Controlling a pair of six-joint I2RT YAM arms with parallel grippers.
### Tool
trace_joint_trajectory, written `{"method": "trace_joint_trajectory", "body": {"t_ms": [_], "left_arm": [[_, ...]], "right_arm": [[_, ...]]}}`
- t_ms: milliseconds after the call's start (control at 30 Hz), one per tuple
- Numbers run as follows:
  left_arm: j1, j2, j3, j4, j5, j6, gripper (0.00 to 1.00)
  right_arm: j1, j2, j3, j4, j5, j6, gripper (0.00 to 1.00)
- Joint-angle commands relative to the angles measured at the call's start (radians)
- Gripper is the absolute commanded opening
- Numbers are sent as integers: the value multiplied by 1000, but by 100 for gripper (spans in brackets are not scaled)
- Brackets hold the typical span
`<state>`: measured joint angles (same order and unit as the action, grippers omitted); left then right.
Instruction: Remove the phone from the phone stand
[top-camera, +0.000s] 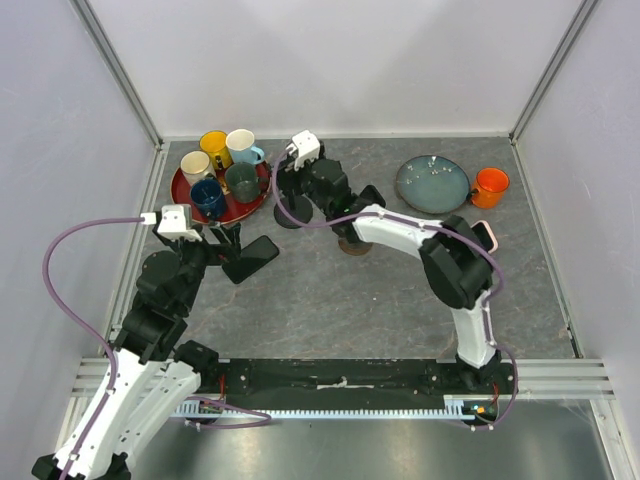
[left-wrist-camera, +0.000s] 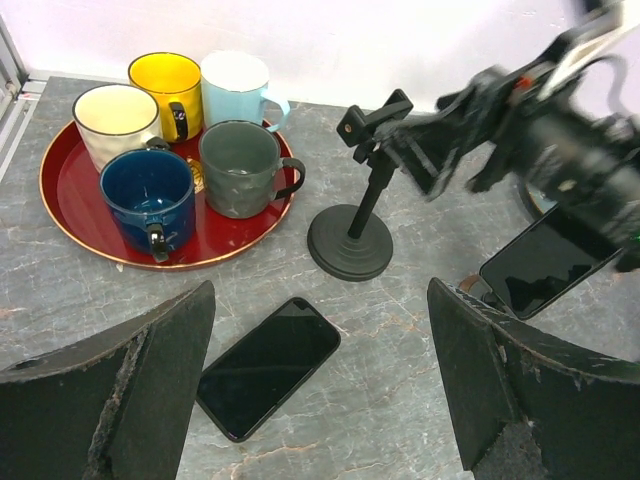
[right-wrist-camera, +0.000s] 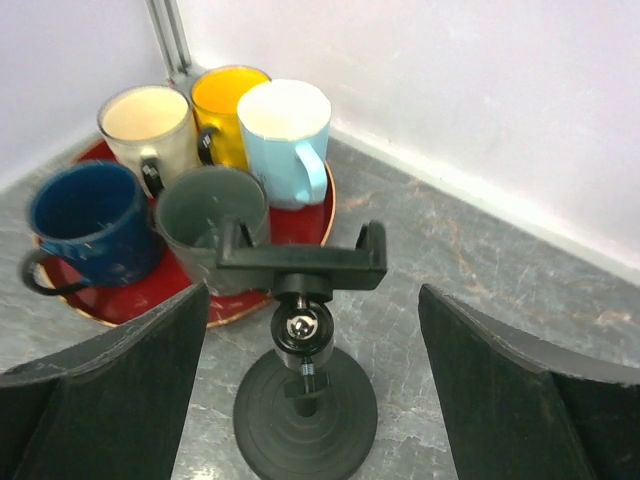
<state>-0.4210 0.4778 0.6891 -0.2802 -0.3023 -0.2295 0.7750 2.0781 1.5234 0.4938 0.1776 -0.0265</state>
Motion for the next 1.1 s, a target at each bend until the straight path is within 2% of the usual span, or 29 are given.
{"method": "trace_joint_trajectory", "body": {"t_ms": [0,200,333,600,733,867,900,1067], "left_arm": [[7,-8,-5,39,23,-11,93],[8,-24,-10,41,15,-11,93],[10,-27,-11,39,14,-11,93],[10,-22,-11,36,14,-11,93],[10,-21,-14,36,9,-11,93],[10,-16,-14,32,8,-10,93],[10,-16,-14,32,8,-10,93],[10,-16,-14,32,5,-10,93]], "right_arm": [[3,-202,-43,-17,-23,10,95],[1,-412,-189,-119,61,23,98],[-16,-533,-253,-294,126,56,98],[-134,-737,-422,-449,132,148,97],[-216,-780,-480,-478,86,226,96],[-316,-780,-517,-475,-30,338,92],[-327,-770,-523,-469,-85,350,90],[-355,-730,-532,-452,-141,418,81]]}}
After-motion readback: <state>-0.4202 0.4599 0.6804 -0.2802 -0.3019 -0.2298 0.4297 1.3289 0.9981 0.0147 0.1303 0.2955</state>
